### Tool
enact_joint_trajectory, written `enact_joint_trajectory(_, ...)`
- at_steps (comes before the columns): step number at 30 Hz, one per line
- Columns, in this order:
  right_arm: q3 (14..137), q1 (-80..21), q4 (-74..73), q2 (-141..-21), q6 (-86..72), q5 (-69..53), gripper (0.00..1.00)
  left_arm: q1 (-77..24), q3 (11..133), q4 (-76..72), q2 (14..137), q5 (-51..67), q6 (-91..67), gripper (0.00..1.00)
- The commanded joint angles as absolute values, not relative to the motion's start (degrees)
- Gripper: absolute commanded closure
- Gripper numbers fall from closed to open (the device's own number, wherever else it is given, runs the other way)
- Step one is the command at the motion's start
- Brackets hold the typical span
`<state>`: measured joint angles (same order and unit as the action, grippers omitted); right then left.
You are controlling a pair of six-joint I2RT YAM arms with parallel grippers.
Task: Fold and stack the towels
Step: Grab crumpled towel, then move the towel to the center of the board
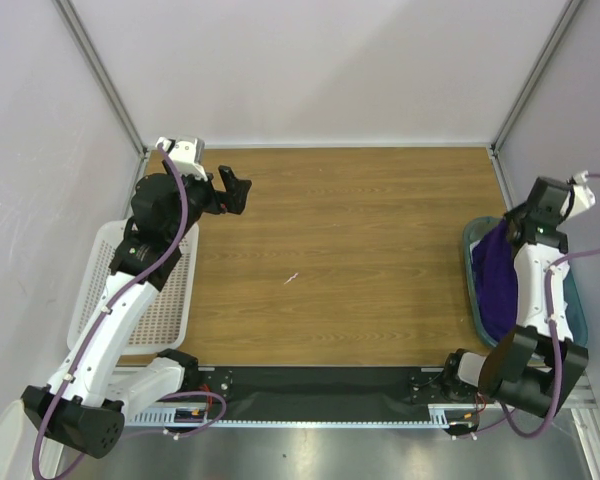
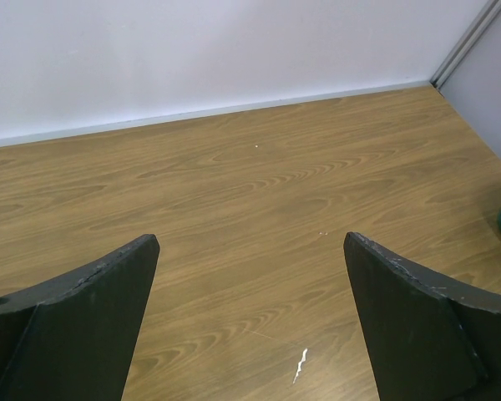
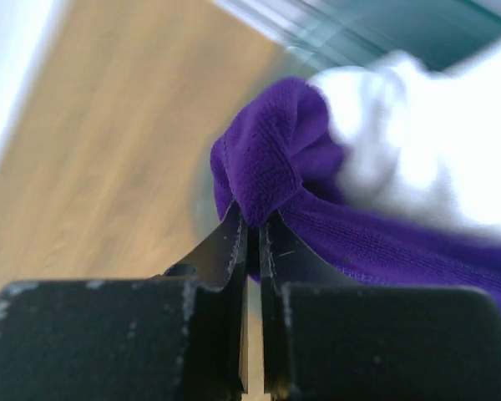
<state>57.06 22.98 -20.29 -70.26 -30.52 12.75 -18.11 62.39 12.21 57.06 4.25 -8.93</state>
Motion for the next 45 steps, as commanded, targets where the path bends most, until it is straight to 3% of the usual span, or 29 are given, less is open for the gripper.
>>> enact_joint_trajectory(1, 66.7, 17.4, -19.4, -66.2, -27.7, 13.6, 1.00, -18.3, 64.9, 11.3, 56.8, 4.7, -8.2, 0.00)
enact_joint_trajectory(12, 85.3, -6.8, -19.7, -69.5, -22.2, 14.7, 1.00, -18.3, 64.8, 11.5, 57.0, 3.7, -9.1, 0.00)
enact_joint_trajectory(20, 96.6, -28.0, -18.2, -82.5, -17.0, 15.1, 1.00, -18.2, 64.9, 11.9, 55.6, 1.2, -9.2, 0.00)
enact_joint_trajectory(25, 97.2, -34.4, -16.0, -90.9, -17.0, 13.7, 1.00, -18.3, 64.8, 11.8, 55.0, 0.4, -9.2, 0.00)
enact_joint_trajectory(36, 84.7, -43.1, -14.9, -98.5, -23.6, 9.0, 1.00, -18.2, 65.0, 12.6, 54.3, -4.6, -9.7, 0.00)
enact_joint_trajectory(45, 64.6, -45.1, -11.6, -92.1, -30.5, 9.3, 1.00, -18.3, 64.4, 12.1, 55.5, -3.2, -11.3, 0.00)
